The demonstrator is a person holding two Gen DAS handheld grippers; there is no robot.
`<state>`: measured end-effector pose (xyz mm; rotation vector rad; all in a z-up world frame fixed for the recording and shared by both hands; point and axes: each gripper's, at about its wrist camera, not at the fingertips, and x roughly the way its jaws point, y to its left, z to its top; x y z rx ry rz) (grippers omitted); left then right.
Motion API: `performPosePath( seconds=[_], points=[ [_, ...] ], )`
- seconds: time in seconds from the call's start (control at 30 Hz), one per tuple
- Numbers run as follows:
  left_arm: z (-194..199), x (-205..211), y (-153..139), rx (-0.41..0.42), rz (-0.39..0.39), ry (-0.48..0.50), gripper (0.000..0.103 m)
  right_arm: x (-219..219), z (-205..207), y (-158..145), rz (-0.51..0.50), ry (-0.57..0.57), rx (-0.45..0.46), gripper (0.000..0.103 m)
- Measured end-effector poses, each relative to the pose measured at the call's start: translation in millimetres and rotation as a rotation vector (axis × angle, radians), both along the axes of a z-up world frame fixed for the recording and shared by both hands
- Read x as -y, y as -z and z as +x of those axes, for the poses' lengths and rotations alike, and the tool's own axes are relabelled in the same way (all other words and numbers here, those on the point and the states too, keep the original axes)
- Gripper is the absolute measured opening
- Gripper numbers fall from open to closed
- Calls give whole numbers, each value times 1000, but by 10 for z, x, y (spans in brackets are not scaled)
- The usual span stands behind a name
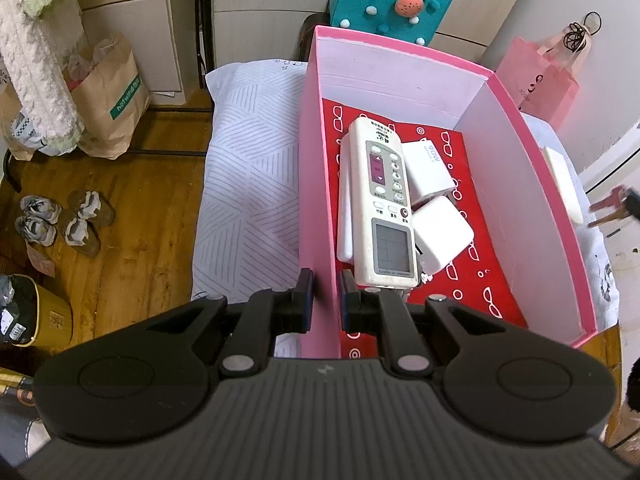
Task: Organize rigid objects
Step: 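Carry the keys into the pink box and release them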
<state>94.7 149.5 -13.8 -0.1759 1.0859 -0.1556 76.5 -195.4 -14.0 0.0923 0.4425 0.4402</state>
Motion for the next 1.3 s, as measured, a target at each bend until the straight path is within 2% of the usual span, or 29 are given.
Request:
performPosePath(
  seconds=[0.17,0.27,0.37,0.53,0.8,1.0,1.17,1.3],
  points=[
    [-25,-38,3,0,-24,-1,12,-321,-42,-385,39,-142,55,28],
    [-34,-35,5,2,-23,0,12,-554,28,-515,61,-233,47,29],
    [-36,-31,7,2,-21,1,12,-799,170,-542,45,-283,14,29],
    [-57,-36,4,4,-24,7,12,-1252,531,-370,-45,-322,-80,29],
    [-74,-43,-4,8,-28,16,12,-1681,1071,33,-183,-309,-205,28],
    [-88,-41,-18,7,-26,22,12,-1831,1329,195,-284,-214,-266,29],
    [-103,-40,-33,5,-23,29,12,-1813,1436,231,-300,-145,-289,31],
    [-104,-35,-35,8,-22,30,12,-1694,1309,143,-282,-130,-236,39]
  ],
)
